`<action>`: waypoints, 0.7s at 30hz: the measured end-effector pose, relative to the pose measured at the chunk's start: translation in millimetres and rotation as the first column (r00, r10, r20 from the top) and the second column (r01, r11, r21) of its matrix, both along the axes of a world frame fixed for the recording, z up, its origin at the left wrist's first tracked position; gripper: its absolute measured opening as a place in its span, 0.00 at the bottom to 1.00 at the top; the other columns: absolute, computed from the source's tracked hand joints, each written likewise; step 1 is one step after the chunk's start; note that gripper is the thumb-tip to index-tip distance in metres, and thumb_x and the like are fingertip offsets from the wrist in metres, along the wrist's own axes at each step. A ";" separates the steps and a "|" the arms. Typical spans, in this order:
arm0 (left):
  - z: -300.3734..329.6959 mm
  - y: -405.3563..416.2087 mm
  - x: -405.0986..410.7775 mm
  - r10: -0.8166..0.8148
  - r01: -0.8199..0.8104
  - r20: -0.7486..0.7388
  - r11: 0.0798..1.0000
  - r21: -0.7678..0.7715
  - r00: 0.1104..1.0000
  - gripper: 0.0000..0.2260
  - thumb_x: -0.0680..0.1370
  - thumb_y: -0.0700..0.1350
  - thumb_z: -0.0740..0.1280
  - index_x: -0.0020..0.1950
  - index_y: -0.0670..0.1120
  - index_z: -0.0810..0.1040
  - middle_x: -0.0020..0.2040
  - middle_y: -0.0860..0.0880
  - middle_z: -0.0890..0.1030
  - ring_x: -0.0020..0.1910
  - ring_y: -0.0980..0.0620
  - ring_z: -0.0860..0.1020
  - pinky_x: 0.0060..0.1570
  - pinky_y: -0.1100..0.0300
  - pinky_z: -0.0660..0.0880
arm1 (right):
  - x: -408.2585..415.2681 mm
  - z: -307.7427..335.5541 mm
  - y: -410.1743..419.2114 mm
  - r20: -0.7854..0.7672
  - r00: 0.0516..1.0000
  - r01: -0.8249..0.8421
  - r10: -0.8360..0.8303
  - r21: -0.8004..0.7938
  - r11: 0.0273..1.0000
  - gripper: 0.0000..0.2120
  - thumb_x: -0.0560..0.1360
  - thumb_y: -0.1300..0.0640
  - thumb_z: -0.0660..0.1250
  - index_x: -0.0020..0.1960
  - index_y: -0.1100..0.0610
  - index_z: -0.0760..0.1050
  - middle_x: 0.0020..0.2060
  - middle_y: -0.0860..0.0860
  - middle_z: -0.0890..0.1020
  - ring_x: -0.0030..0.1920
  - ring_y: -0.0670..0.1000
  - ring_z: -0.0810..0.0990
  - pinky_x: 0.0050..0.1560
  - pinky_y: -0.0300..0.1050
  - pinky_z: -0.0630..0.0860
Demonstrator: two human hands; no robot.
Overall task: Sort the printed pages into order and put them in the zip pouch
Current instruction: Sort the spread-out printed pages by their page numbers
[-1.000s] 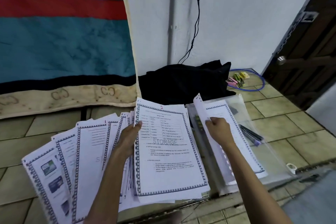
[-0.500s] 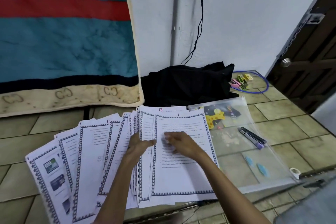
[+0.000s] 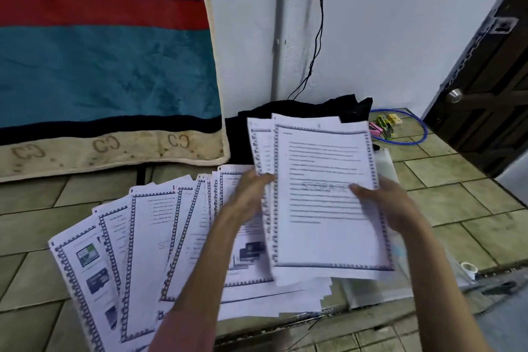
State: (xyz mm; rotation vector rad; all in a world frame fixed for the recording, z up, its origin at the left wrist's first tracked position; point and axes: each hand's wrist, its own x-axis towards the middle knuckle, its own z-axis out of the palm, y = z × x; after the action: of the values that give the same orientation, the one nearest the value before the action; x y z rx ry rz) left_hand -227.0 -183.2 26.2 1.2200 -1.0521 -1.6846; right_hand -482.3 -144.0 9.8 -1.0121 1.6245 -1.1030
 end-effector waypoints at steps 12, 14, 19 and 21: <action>-61.6 19.3 -84.5 -0.210 0.178 0.239 0.973 0.149 0.948 0.27 0.75 0.30 0.62 0.73 0.43 0.60 0.68 0.42 0.71 0.61 0.46 0.74 0.58 0.58 0.74 | -41.4 -42.3 10.7 -0.702 0.659 0.479 -0.268 0.118 0.870 0.16 0.71 0.65 0.68 0.57 0.67 0.71 0.54 0.69 0.77 0.56 0.68 0.75 0.53 0.56 0.72; -55.8 18.5 -70.0 -0.175 0.153 0.275 0.983 0.102 0.945 0.25 0.76 0.31 0.62 0.72 0.43 0.62 0.68 0.43 0.71 0.63 0.46 0.73 0.58 0.58 0.73 | -38.3 -46.9 9.6 -0.786 0.570 0.494 -0.242 0.091 0.865 0.21 0.70 0.65 0.68 0.62 0.66 0.68 0.58 0.69 0.74 0.61 0.67 0.70 0.57 0.58 0.69; -40.8 17.1 14.3 0.219 -0.176 0.525 0.976 -0.131 0.823 0.20 0.78 0.34 0.61 0.70 0.41 0.67 0.67 0.48 0.71 0.63 0.50 0.72 0.56 0.68 0.71 | 12.8 -35.0 -7.2 -0.833 0.464 0.284 -0.303 -0.184 0.941 0.25 0.72 0.66 0.66 0.69 0.61 0.66 0.66 0.64 0.69 0.67 0.65 0.64 0.63 0.60 0.63; -43.8 18.7 47.2 0.323 -0.296 0.652 0.942 -0.155 0.686 0.20 0.78 0.35 0.60 0.70 0.41 0.66 0.68 0.46 0.70 0.65 0.47 0.71 0.60 0.62 0.71 | 61.8 -36.2 -10.4 -0.790 0.598 -0.052 -0.135 -0.207 0.977 0.19 0.77 0.61 0.62 0.67 0.60 0.70 0.63 0.61 0.74 0.65 0.62 0.69 0.62 0.54 0.66</action>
State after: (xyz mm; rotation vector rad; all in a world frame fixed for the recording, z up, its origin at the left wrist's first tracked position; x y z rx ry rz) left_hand -179.8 -164.4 -17.5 1.9372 -1.1837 -0.9476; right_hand -420.6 -154.4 -26.4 -1.8088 2.2741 -0.8879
